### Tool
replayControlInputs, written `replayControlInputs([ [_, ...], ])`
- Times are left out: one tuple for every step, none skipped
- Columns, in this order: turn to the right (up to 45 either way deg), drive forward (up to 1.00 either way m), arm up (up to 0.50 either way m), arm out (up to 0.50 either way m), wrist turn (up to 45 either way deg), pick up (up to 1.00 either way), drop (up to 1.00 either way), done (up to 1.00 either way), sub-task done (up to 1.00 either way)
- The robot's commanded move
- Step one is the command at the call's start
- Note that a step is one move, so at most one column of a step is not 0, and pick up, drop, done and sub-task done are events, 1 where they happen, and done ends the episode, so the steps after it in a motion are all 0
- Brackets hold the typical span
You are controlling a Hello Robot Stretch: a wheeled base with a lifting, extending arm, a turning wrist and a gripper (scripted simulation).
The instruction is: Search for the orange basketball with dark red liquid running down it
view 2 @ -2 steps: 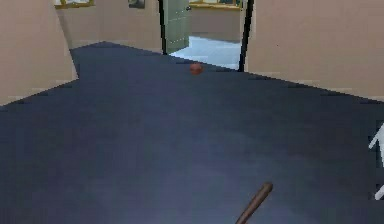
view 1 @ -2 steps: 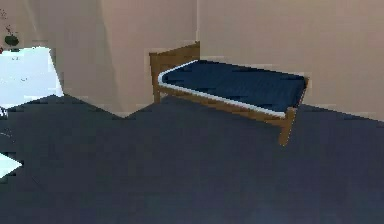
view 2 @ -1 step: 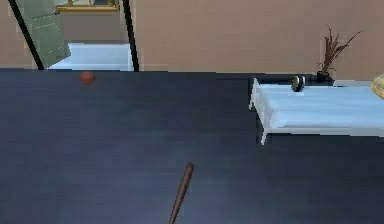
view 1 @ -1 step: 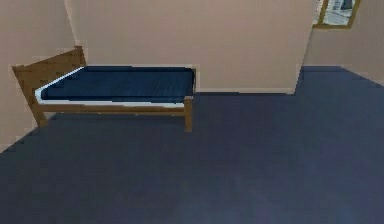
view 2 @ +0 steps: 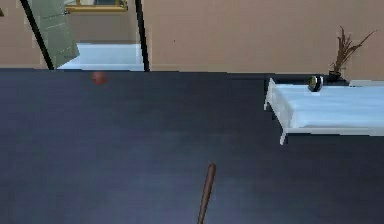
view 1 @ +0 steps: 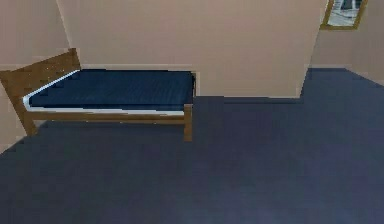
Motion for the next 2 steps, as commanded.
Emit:
replayControlInputs([
  [-45.0,0.00,0.00,0.00,0.0,0.00,0.00,0.00,0.00],
  [-9.0,0.00,0.00,0.00,0.0,0.00,0.00,0.00,0.00],
])
